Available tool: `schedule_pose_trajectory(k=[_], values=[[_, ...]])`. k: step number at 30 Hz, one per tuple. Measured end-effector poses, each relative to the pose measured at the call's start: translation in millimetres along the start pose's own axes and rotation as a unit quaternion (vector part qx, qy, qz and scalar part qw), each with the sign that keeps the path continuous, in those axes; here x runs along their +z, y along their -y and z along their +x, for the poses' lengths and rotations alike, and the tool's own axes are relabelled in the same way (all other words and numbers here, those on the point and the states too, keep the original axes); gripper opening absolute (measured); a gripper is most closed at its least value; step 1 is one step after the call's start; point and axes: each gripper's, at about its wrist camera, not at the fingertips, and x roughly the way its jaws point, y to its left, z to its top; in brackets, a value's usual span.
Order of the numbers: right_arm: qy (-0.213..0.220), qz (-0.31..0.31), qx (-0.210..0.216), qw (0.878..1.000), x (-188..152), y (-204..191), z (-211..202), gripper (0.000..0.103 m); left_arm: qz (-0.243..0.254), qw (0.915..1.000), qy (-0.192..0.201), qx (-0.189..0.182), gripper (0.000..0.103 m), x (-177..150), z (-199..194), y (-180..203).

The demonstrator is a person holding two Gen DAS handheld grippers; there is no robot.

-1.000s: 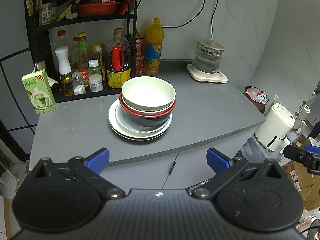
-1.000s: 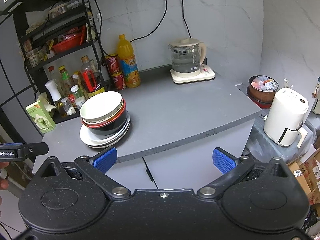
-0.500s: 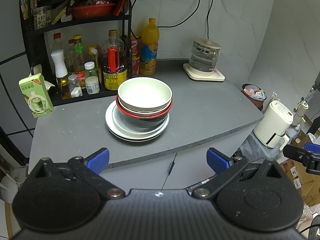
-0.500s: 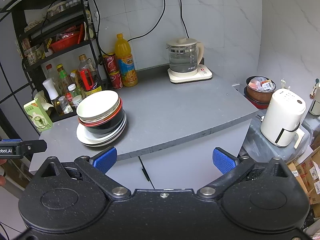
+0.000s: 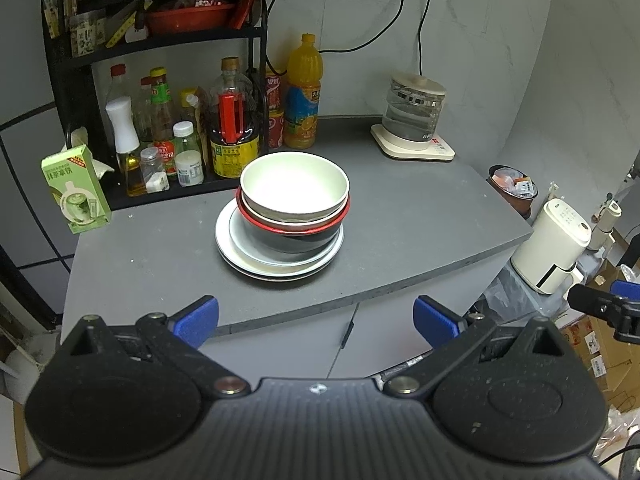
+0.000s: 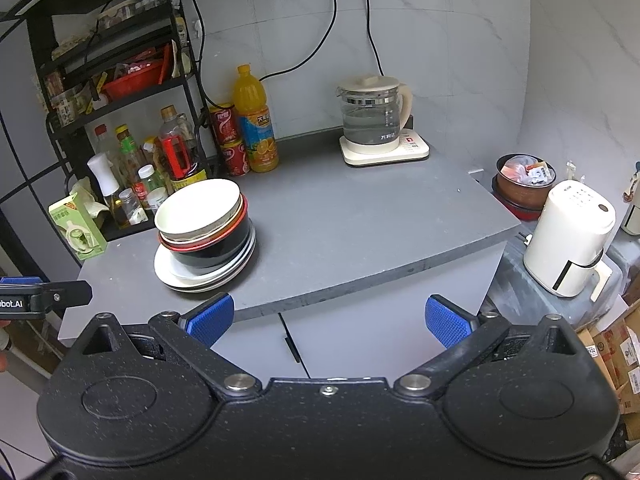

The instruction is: Organize plates and bowls

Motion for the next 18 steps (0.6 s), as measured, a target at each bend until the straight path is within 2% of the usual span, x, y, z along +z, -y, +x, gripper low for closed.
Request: schedule_pose_trajectory(k=[18], values=[[-0.008,-0.002,0.01,1.0,-0.6,-1.4,7.7,0.103,-0.009,0.9999,-0.006,0.011,0.102,0.1,5.4,-7.0]])
